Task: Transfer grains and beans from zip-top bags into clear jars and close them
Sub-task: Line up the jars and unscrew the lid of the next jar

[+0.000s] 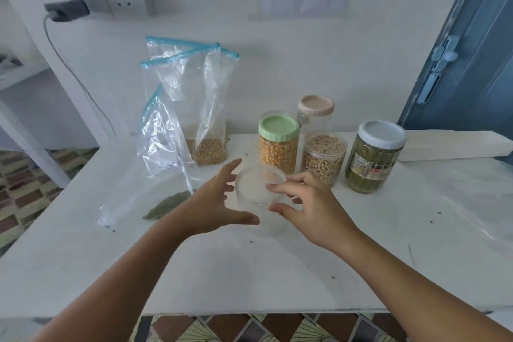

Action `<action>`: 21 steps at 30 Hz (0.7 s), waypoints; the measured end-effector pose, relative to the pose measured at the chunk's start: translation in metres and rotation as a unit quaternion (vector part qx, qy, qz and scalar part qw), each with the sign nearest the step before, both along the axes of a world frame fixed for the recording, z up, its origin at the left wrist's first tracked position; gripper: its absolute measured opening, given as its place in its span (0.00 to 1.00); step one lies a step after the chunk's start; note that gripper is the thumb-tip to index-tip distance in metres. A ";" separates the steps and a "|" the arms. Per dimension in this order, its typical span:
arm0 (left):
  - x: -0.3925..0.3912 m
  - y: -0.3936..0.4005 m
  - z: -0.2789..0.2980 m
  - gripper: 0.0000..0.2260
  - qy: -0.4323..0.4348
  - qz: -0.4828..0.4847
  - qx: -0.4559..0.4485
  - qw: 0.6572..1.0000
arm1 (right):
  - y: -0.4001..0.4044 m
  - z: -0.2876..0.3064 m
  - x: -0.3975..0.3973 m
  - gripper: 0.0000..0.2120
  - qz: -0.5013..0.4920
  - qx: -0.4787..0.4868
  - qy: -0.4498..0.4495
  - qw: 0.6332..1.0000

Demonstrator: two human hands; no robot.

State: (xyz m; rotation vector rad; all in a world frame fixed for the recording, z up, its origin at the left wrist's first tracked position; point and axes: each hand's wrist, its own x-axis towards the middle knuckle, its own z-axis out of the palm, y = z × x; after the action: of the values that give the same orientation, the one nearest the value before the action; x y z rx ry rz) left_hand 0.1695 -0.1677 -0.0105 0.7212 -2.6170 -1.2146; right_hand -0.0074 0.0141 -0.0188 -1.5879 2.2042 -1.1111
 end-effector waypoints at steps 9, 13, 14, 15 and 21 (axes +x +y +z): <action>0.007 -0.026 -0.024 0.56 0.071 0.016 0.031 0.997 | -0.033 0.018 0.027 0.21 -0.002 0.046 0.014 0.999; 0.007 -0.027 -0.031 0.56 0.082 0.024 0.030 0.996 | -0.052 0.034 0.029 0.27 -0.006 0.078 0.056 0.995; 0.007 -0.028 -0.032 0.56 0.083 0.027 0.026 0.996 | -0.058 0.037 0.029 0.30 0.003 0.092 0.062 0.994; 0.008 -0.028 -0.033 0.56 0.084 0.030 0.024 0.996 | -0.063 0.040 0.029 0.33 0.011 0.105 0.063 0.992; 0.007 -0.027 -0.034 0.54 0.092 0.051 0.034 0.994 | -0.072 0.043 0.022 0.37 0.029 0.108 0.069 0.991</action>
State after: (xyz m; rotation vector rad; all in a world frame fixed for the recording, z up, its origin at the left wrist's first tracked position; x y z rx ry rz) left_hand 0.1763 -0.1950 -0.0441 0.7088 -2.3706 -1.2809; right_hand 0.0151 -0.0581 0.0238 -1.6652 2.2591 -0.7375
